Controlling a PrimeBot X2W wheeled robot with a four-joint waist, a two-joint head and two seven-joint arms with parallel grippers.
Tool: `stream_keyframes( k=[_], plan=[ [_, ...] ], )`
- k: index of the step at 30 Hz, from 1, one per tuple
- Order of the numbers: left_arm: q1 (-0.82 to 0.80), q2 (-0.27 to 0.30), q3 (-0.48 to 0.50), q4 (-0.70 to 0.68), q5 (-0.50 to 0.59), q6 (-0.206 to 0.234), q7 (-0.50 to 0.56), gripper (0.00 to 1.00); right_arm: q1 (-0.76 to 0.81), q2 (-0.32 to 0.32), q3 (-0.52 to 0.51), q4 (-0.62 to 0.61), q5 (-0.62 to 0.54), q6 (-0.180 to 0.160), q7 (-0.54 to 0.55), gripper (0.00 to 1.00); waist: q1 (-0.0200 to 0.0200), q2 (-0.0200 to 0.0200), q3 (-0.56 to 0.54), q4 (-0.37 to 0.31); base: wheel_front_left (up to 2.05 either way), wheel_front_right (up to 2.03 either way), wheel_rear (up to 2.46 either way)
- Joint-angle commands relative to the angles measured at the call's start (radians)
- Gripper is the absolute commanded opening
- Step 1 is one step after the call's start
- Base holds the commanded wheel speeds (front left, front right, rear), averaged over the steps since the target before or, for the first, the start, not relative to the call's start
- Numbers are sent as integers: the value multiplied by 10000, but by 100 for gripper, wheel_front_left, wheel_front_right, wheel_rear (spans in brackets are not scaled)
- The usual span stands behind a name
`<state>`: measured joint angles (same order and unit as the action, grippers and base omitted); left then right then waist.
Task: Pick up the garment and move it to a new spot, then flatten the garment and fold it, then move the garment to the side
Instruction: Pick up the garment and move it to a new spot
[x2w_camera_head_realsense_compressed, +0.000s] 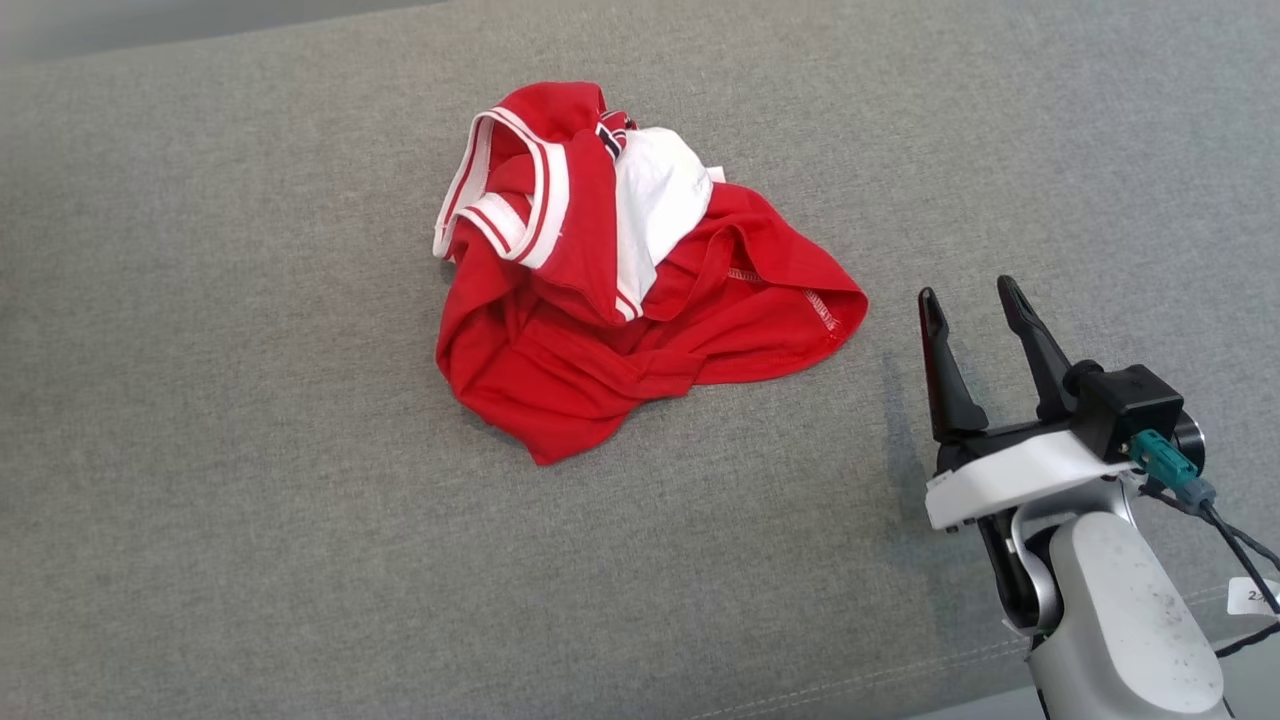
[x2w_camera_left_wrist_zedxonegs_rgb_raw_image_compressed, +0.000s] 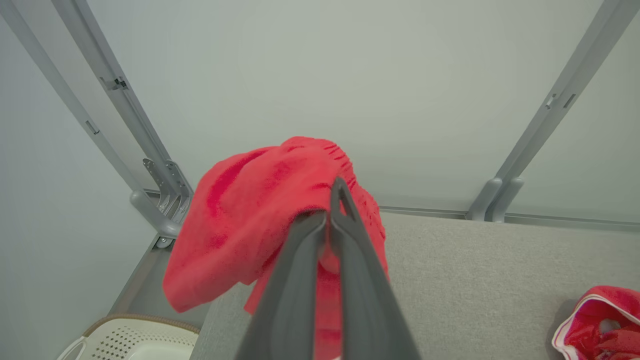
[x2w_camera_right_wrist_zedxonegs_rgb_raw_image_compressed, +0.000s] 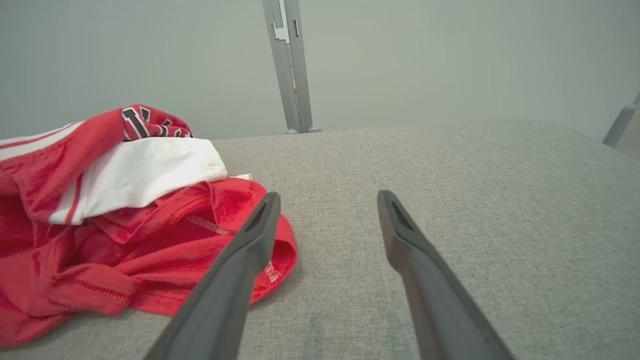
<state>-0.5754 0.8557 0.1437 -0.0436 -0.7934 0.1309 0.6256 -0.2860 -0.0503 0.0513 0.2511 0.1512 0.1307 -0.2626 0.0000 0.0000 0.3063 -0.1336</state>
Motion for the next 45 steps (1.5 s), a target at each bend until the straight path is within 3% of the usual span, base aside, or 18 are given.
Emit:
stream_keyframes(
  k=[1, 5, 8, 11, 20, 21, 22, 24, 30, 34, 37, 40, 45],
  plan=[
    [-243, -51, 92, 706, -18, -338, -486, 0, -225, -21, 61, -32, 17, 1, -31, 100, 0, 0, 350, -155, 0, 0, 0],
    [-474, -266, 209, 2606, -8, -1258, -1905, 0, -508, -24, 178, -72, -7, 1, -31, 100, 0, 0, 813, -396, 0, 0, 0],
    [-432, -486, 216, 3710, -52, -1542, -2508, 0, -544, -27, 74, -98, -32, 1, -31, 100, 0, 0, 1064, -519, 0, 0, 0],
    [-154, -424, 124, 4855, 249, -1669, -2926, 0, -549, -37, 28, -136, -53, 1, -31, 100, 0, 0, 1264, -592, 0, 0, 0],
    [-117, -1275, 95, 7110, -202, -2057, -3671, 0, -583, -122, -129, -145, -106, 1, -31, 100, 0, 0, 1235, -436, 0, 0, 0],
    [-199, -1379, 65, 7247, -270, -2036, -3609, 22, -597, -140, -136, -150, -124, 1, -31, 100, 0, 0, 1189, -382, 0, 0, 0],
    [-229, -1380, -85, 7358, -170, -2028, -3468, 97, -601, -147, -122, -145, -144, 1, -31, 100, 0, 0, 1130, -327, 0, 0, 0],
    [-392, -1320, -377, 7368, 77, -2057, -3297, 100, -584, -180, -113, -127, -126, 1, -31, 100, 0, 0, 994, -221, 0, 0, 0],
    [-679, -1424, -875, 6498, 449, -1862, -3220, 100, -308, -269, -120, -46, -139, 1, -31, 100, 0, 0, 515, 41, 0, 0, 0],
    [-345, -1525, -1117, 4741, 760, -1681, -3400, 100, -102, -316, -143, -52, -107, 1, -31, 100, 0, 0, 133, 147, 0, 0, 0],
    [61, -2163, -1422, 2908, 496, -1666, -3170, 100, 107, -387, -200, -75, -86, 1, -31, 100, 0, 0, -100, 252, 0, 0, 0],
    [586, -3220, -2205, 1213, 120, -1538, -2720, 100, 268, -425, -247, -87, -90, 1, -29, 100, 0, 0, -259, 339, 0, 0, 0],
    [1157, -4688, -3891, -289, 476, -1132, -2364, 100, 346, -438, -60, -28, -119, 1, -31, 100, 0, 0, -359, 285, 0, 0, 0]
  ],
)
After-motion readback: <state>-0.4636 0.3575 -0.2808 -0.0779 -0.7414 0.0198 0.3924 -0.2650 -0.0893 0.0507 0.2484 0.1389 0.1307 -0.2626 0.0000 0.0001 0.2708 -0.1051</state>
